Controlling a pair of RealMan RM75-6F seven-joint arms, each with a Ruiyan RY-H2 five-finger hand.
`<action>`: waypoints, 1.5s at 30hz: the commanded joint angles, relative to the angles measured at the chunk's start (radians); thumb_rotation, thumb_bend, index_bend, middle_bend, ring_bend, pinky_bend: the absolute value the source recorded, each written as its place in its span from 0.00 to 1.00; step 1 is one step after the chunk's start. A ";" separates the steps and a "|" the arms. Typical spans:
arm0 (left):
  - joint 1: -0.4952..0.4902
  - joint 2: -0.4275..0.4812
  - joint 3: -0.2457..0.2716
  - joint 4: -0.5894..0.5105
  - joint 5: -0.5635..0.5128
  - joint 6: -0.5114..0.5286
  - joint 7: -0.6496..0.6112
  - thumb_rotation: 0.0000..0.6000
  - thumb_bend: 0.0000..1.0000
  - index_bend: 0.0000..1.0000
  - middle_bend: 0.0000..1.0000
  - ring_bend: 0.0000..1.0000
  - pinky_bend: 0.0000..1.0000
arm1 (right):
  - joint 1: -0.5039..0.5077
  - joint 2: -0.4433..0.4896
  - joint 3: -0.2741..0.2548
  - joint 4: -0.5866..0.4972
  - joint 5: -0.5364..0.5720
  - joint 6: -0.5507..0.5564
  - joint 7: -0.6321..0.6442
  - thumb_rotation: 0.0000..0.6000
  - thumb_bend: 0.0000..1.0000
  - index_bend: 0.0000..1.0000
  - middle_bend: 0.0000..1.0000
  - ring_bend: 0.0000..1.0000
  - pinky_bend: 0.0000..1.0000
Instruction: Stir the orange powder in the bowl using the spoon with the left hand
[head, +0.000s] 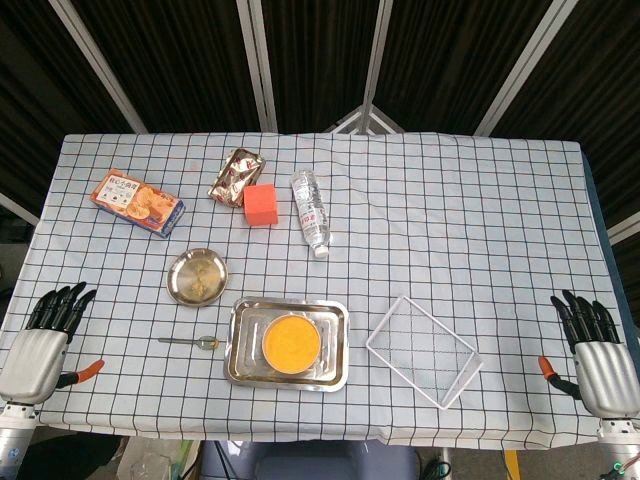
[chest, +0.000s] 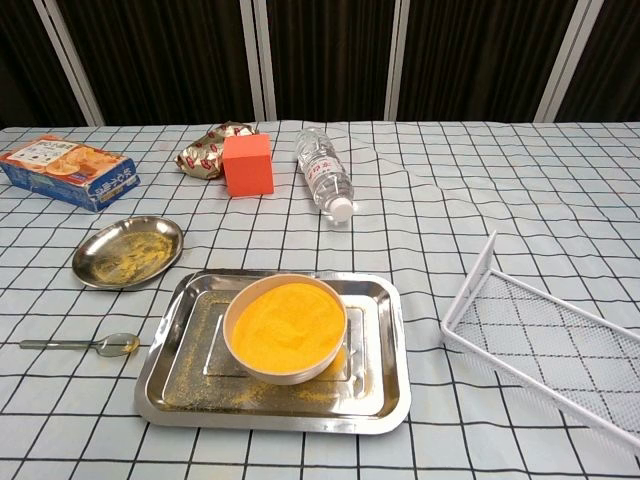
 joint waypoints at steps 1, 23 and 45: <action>0.000 0.000 0.000 0.000 -0.001 0.000 0.000 1.00 0.01 0.00 0.00 0.00 0.00 | 0.000 0.000 -0.001 0.000 -0.001 0.000 -0.001 1.00 0.36 0.00 0.00 0.00 0.00; -0.027 -0.016 -0.018 -0.026 -0.043 -0.054 0.064 1.00 0.01 0.00 0.22 0.20 0.33 | -0.001 -0.001 0.000 -0.001 0.003 0.000 -0.004 1.00 0.36 0.00 0.00 0.00 0.00; -0.191 -0.206 -0.084 -0.055 -0.377 -0.317 0.391 1.00 0.40 0.39 0.89 0.85 0.91 | -0.001 0.002 0.000 -0.003 0.007 -0.004 0.007 1.00 0.36 0.00 0.00 0.00 0.00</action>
